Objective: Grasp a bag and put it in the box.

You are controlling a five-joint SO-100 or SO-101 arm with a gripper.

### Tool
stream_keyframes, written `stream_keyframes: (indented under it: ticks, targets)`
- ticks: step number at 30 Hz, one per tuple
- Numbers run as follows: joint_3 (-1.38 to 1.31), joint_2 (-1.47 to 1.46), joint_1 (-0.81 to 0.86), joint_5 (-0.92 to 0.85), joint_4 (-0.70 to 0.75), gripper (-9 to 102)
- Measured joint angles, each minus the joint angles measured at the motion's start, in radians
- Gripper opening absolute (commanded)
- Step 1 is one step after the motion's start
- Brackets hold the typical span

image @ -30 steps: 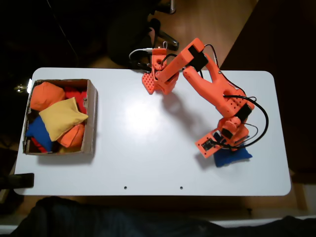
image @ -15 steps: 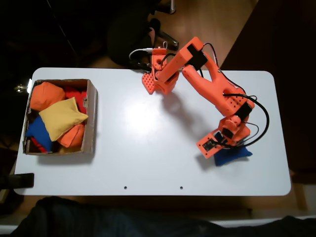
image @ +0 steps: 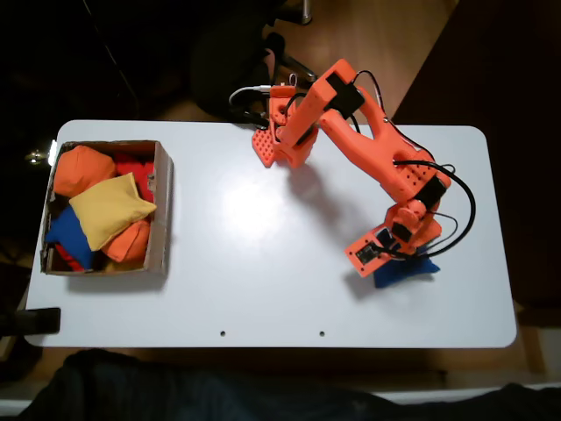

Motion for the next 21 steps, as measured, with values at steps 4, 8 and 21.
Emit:
stream_keyframes:
  ticks: [4,8,21]
  targets:
    - [0.005,0.038,0.000,0.005,0.006,0]
    - [0.009,0.083,0.000,-0.002,0.009,0]
    - [0.012,0.262,0.046,-0.003,0.041,0]
